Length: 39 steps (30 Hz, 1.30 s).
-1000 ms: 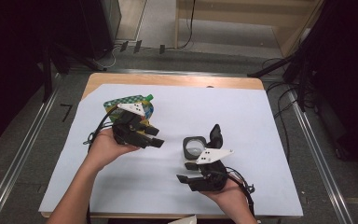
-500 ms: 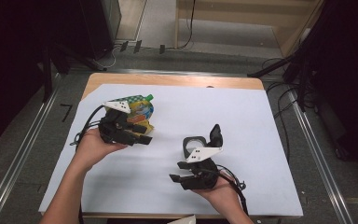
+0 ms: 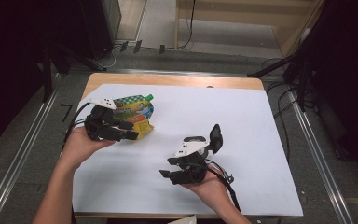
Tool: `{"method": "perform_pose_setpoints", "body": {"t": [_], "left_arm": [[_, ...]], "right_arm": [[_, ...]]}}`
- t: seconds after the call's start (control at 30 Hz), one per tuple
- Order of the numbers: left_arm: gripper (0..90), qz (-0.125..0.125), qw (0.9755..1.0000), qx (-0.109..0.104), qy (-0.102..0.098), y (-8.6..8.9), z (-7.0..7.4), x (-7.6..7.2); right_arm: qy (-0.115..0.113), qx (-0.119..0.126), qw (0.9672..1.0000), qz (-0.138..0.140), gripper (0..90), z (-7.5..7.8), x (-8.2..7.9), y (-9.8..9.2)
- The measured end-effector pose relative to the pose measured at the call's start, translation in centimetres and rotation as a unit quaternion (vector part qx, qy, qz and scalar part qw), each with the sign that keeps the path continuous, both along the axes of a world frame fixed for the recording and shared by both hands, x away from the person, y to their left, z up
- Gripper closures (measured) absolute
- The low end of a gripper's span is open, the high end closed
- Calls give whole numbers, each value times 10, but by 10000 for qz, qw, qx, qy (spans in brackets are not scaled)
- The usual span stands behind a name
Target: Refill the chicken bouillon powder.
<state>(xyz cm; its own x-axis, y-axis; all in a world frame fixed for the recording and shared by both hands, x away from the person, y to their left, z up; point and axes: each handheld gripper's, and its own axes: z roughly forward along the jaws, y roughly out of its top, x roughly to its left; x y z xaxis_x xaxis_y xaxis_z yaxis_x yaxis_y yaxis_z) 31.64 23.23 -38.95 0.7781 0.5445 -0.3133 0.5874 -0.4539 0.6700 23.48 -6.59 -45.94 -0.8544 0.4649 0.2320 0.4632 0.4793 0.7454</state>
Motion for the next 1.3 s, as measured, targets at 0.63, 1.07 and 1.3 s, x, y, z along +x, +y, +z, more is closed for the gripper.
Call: {"method": "perform_pose_setpoints", "body": {"t": [0.63,1.07,1.3], "left_arm": [[487,754,9970,174,-19,58,0,1],[486,712,9969,270,-177,53,0,20],[560,707,9973,118,-161,37,-5,35]], "right_arm": [[96,-50,9999,104,506,-14,-3,8],[132,-84,9998,124,508,-19,-2,10],[145,-75,9998,139,506,-24,-4,11]]}}
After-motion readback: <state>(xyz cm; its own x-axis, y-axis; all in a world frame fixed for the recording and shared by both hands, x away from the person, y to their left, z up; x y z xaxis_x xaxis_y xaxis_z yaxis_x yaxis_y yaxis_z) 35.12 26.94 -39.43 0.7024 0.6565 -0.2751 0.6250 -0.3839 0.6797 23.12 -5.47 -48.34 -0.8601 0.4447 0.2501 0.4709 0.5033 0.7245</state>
